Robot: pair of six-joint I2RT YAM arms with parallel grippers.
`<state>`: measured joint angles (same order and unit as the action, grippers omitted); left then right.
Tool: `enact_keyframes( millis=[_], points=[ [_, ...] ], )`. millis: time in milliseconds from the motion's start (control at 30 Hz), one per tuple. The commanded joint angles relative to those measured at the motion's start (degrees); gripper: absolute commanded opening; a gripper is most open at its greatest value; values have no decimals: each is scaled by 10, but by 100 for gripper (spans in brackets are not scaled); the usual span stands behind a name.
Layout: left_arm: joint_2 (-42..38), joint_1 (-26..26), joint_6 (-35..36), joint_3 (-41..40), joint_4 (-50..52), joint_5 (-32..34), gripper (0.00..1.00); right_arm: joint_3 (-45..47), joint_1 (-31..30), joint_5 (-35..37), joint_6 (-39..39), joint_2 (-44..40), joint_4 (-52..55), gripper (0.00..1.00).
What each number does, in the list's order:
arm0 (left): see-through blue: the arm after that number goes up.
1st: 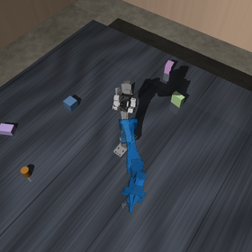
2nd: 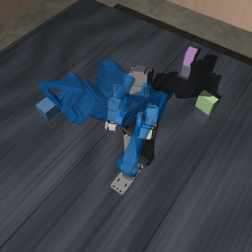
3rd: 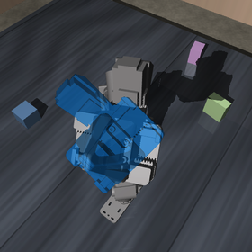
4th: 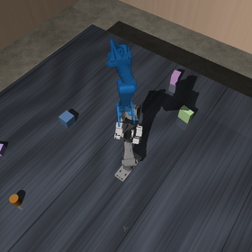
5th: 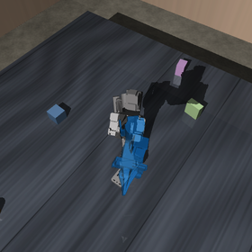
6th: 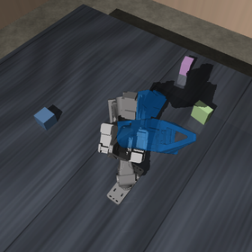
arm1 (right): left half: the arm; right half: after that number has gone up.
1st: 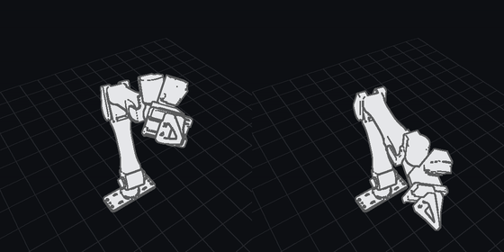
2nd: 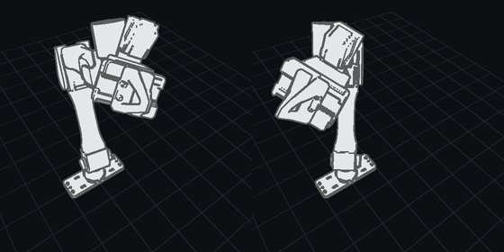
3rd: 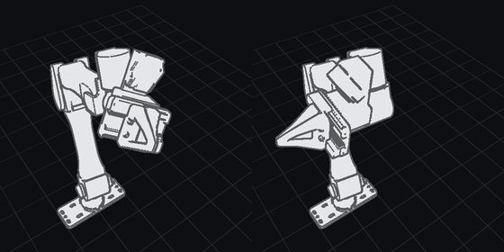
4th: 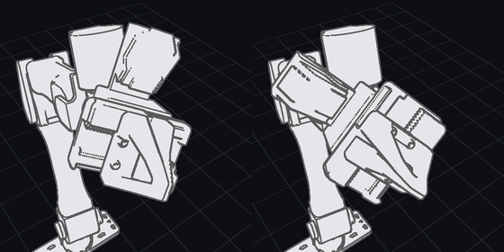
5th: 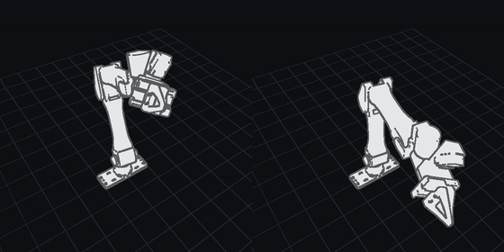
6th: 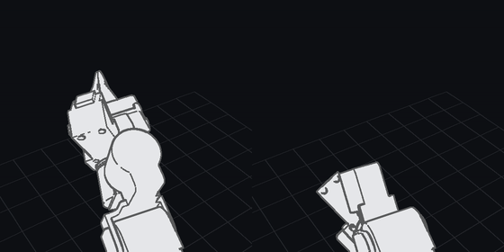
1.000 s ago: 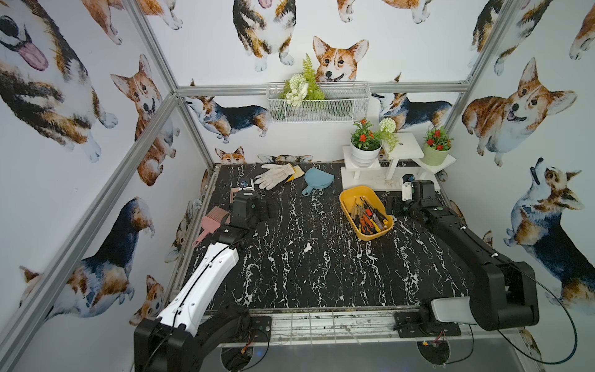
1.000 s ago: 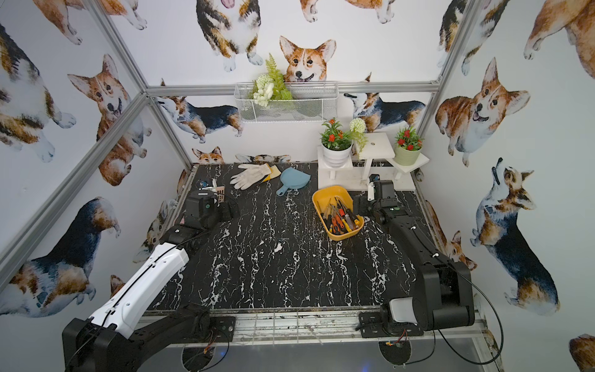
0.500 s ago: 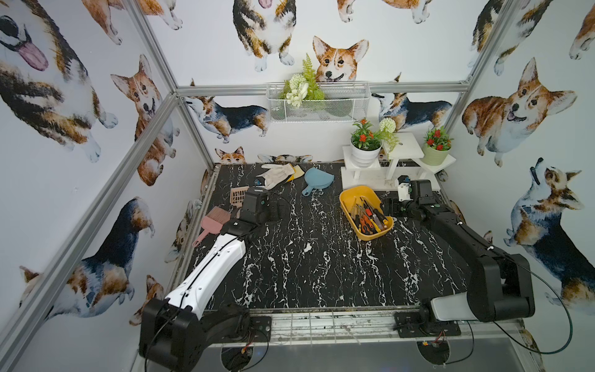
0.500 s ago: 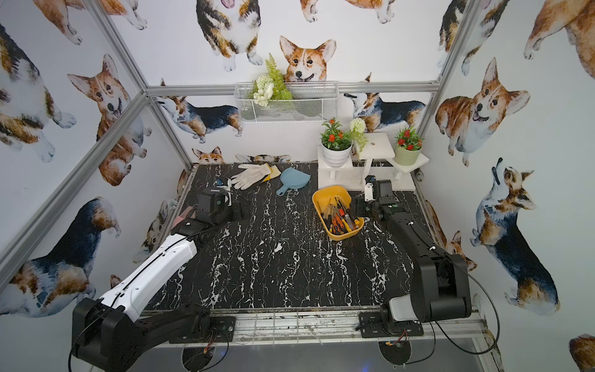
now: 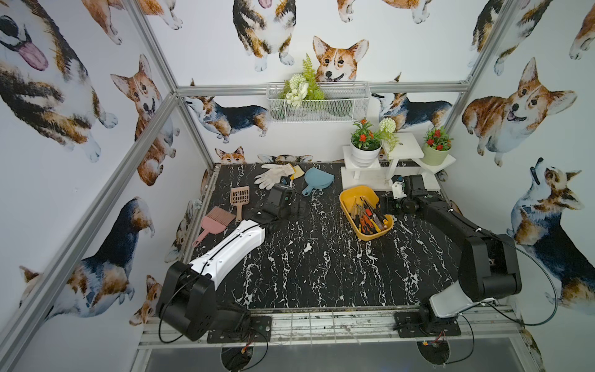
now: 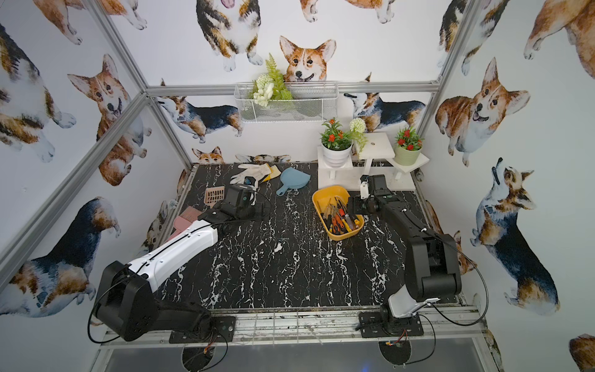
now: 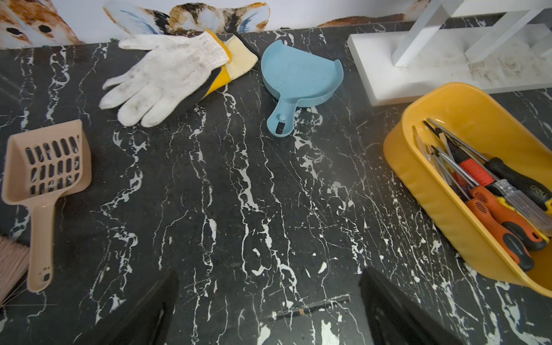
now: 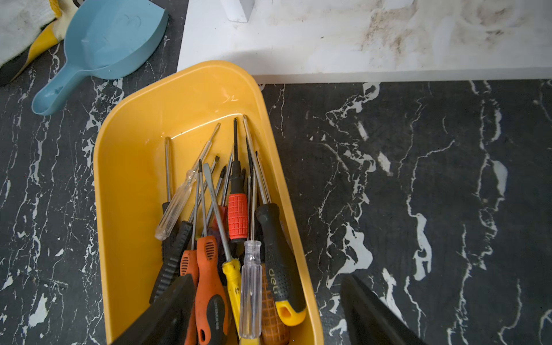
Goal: Take out the screwdriver from the storage box
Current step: Move the storage box to the center of the board.
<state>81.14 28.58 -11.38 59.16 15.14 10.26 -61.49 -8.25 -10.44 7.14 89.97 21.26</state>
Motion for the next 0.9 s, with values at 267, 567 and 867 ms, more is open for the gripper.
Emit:
enact_keyframes(
  millis=[267,567,867],
  points=[
    [67,27,-35,30,-2,-9,100,-58,-2,13,-8,70,29,68],
    [101,31,-60,31,-12,-17,100,-89,-3,13,-6,116,54,52],
    [117,32,-74,32,-12,-13,100,-93,-11,16,-5,123,71,38]
  ],
)
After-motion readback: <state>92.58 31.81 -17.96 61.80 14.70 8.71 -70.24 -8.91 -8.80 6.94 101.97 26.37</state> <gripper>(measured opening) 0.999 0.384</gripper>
